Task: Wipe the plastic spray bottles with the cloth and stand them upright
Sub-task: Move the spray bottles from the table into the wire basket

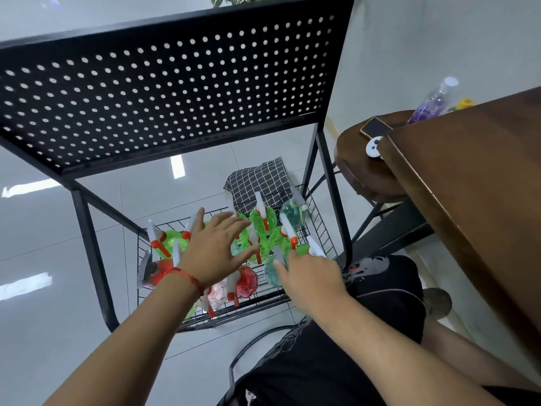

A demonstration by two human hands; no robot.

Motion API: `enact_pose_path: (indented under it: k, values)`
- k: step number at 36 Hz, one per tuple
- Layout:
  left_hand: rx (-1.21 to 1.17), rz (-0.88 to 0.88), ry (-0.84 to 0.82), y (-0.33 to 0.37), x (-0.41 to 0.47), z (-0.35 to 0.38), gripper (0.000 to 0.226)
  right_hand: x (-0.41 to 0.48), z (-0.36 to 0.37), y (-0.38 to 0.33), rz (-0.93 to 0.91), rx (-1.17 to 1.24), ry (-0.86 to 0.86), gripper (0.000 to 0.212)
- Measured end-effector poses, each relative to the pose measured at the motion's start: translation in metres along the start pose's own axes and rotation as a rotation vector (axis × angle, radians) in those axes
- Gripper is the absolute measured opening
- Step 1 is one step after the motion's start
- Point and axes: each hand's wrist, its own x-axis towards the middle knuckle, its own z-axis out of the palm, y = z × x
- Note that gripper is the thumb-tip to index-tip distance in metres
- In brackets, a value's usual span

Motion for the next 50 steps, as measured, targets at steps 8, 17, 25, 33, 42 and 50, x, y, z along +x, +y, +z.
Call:
enact_pose_path:
  k: [8, 17, 25, 33, 42, 50]
  values:
    - [-0.176, -0.110, 0.069, -0.056, -0.041, -0.009, 0.052, -0.005, -0.001, -0.043, -0.214, 0.233, -0.084, 0.039]
    - [-0.103, -0.014, -0.128, -0.060, -0.055, 0.000, 0.063, 0.004, 0.030, -0.076, -0.239, 0.227, -0.245, 0.074]
    - [-0.101, -0.102, -0.103, -0.057, -0.051, 0.004, 0.050, 0.008, 0.027, -0.069, -0.286, 0.139, -0.275, 0.073]
    - [-0.117, -0.133, -0.105, -0.053, -0.049, 0.004, 0.050, 0.008, 0.031, -0.069, -0.313, 0.145, -0.255, 0.073]
    - [-0.115, -0.085, -0.090, -0.055, -0.049, 0.008, 0.044, 0.047, -0.002, -0.064, -0.275, 0.224, 0.040, 0.050]
    - [-0.143, -0.094, -0.067, -0.052, -0.053, 0.002, 0.058, 0.112, -0.022, -0.067, -0.287, 0.068, 0.124, 0.047]
